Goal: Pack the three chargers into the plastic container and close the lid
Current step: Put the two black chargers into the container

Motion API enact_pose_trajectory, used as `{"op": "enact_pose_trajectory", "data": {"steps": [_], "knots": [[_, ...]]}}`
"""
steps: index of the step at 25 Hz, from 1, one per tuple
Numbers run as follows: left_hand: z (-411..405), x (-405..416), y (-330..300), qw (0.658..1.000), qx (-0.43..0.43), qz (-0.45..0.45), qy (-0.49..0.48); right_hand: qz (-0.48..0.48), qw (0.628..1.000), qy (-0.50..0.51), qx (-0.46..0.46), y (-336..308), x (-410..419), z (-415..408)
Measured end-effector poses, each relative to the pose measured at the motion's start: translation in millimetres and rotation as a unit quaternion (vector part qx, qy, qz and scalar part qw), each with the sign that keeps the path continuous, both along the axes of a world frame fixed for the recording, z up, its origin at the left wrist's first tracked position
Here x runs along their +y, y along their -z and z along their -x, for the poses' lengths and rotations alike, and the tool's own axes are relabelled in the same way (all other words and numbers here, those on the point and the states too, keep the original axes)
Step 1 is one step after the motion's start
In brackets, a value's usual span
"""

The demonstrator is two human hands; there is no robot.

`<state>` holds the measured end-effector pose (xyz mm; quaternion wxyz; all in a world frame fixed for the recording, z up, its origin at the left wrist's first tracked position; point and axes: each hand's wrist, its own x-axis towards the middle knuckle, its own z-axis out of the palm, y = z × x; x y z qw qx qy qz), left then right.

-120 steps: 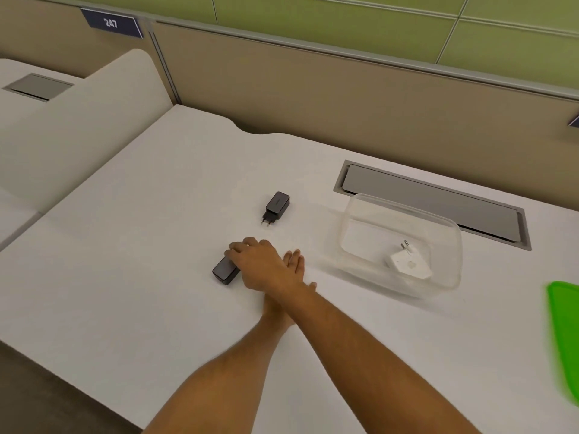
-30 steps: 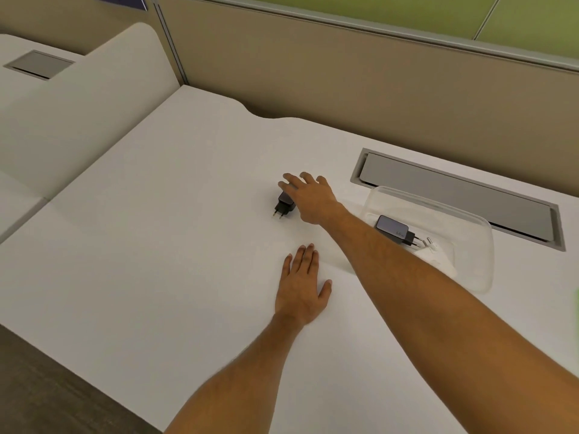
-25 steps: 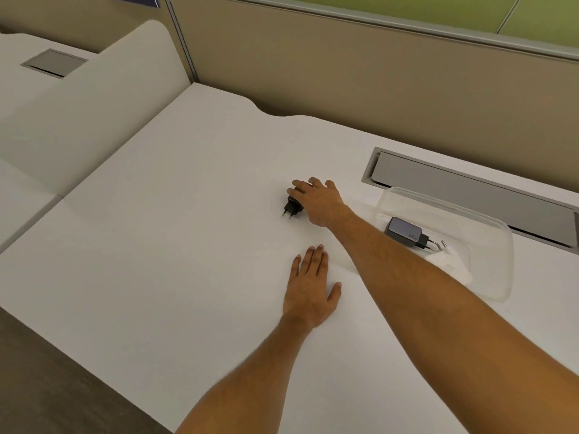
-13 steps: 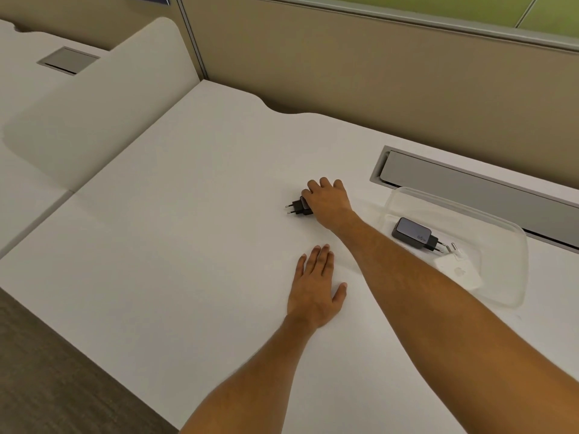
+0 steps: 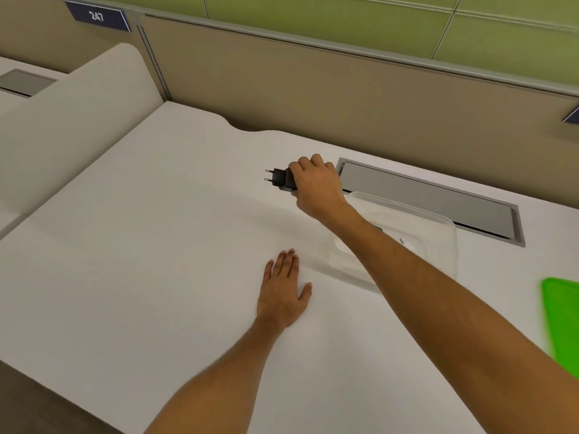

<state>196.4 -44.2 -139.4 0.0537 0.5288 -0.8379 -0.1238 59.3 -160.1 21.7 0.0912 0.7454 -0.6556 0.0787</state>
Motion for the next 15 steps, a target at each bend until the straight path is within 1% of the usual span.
{"op": "enact_pose_trajectory", "data": {"steps": [3, 6, 11, 15], "knots": [[-1, 1, -2, 1.000, 0.003, 0.005, 0.002, 0.011, 0.998, 0.051, -0.023, -18, 21, 25], [-1, 1, -3, 1.000, 0.002, 0.002, 0.006, -0.017, 0.993, 0.111, -0.047, -24, 46, 51], [-1, 1, -3, 1.000, 0.001, 0.002, 0.008, -0.147, 0.964, 0.216, -0.046, -19, 81, 84], [-2, 1, -1, 1.000, -0.002, 0.002, 0.008, -0.247, 0.939, 0.234, -0.043, -1, 93, 89]]}}
